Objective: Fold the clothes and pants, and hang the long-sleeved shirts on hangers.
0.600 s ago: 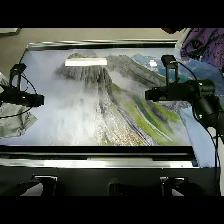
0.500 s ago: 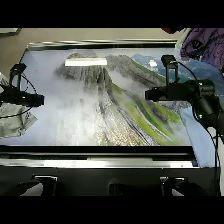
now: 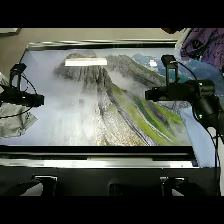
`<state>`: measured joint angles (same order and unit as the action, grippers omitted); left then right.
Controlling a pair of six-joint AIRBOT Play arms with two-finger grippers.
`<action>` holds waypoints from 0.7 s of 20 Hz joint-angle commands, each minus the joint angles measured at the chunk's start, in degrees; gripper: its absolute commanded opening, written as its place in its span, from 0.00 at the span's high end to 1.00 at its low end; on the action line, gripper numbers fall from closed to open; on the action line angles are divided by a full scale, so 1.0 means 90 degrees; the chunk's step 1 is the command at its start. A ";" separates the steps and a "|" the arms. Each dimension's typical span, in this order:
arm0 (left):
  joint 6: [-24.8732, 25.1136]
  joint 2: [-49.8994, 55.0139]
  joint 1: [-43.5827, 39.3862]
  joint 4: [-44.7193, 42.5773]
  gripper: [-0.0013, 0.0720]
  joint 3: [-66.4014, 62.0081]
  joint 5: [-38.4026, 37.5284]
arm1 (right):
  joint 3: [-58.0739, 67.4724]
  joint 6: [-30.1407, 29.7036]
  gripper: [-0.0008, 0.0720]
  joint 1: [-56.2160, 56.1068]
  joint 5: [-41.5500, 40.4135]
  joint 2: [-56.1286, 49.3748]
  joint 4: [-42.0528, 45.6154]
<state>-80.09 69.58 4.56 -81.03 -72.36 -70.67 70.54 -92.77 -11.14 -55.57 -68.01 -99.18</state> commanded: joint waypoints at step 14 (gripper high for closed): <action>-0.1047 0.0049 0.0015 -0.0233 0.00 0.0005 0.0192 | 0.0005 0.0000 0.93 -0.0007 0.0551 0.0005 -0.0029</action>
<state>-82.52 69.76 4.56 -81.06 -72.34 -68.90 70.54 -92.77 -11.14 -50.96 -68.01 -99.20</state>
